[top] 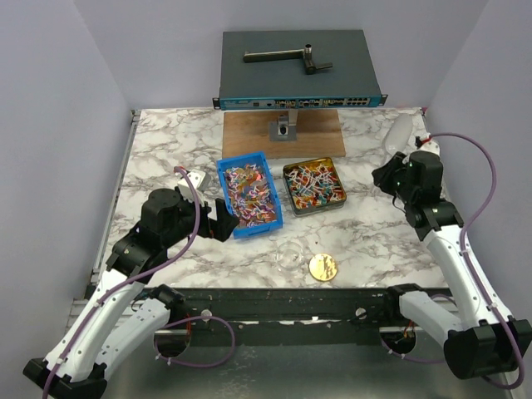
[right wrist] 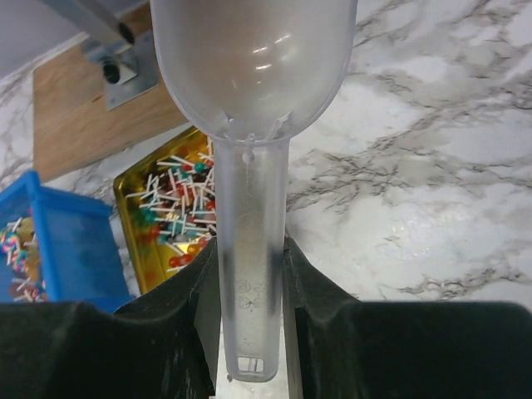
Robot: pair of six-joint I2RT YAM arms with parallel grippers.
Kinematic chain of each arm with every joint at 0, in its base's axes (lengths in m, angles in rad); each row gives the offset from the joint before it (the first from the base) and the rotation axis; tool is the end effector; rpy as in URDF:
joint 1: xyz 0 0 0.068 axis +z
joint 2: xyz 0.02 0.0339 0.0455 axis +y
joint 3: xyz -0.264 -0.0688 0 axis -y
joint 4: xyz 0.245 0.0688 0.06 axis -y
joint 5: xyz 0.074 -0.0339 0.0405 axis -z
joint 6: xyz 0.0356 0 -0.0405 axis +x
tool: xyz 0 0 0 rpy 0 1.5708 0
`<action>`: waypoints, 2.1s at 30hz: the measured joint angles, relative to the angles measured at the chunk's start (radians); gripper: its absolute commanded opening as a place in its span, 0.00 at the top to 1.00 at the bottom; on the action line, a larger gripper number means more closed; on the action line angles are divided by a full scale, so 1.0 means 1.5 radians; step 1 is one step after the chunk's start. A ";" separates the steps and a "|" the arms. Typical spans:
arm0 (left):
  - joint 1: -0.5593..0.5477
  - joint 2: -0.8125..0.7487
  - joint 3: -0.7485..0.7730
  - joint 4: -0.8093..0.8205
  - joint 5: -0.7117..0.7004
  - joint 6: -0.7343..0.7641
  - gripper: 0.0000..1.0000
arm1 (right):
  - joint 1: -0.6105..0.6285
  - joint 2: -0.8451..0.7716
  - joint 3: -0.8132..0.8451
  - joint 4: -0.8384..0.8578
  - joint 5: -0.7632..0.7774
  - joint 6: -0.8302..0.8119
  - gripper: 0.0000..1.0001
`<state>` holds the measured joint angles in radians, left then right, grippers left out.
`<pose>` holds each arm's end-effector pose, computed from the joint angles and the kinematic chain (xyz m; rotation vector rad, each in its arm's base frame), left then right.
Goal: Pack the candies
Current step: Pick up the spatula from the center of the board.
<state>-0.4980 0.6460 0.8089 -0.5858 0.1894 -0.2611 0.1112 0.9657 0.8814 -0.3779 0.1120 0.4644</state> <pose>0.1203 -0.0730 0.3266 0.3666 2.0171 -0.6707 0.2160 0.0201 0.3210 0.4276 1.9935 0.2485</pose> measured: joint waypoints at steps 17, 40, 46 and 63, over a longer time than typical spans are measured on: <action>0.000 -0.015 0.000 0.004 0.002 -0.021 0.01 | 0.318 -0.004 0.039 -0.006 -0.003 -0.102 0.99; 0.000 -0.038 0.002 -0.034 0.078 -0.110 0.01 | 0.710 0.134 0.061 -0.029 0.190 -0.298 0.99; 0.000 -0.044 0.002 -0.037 0.116 -0.146 0.01 | 0.779 0.113 -0.009 -0.030 0.192 -0.384 0.99; 0.000 -0.021 -0.013 -0.045 0.196 -0.182 0.21 | 0.830 0.067 -0.023 -0.035 0.194 -0.511 0.99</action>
<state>-0.4976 0.6151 0.7895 -0.6537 0.4831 -0.5346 1.3556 1.0657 0.8471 -0.4301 0.4026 -0.3023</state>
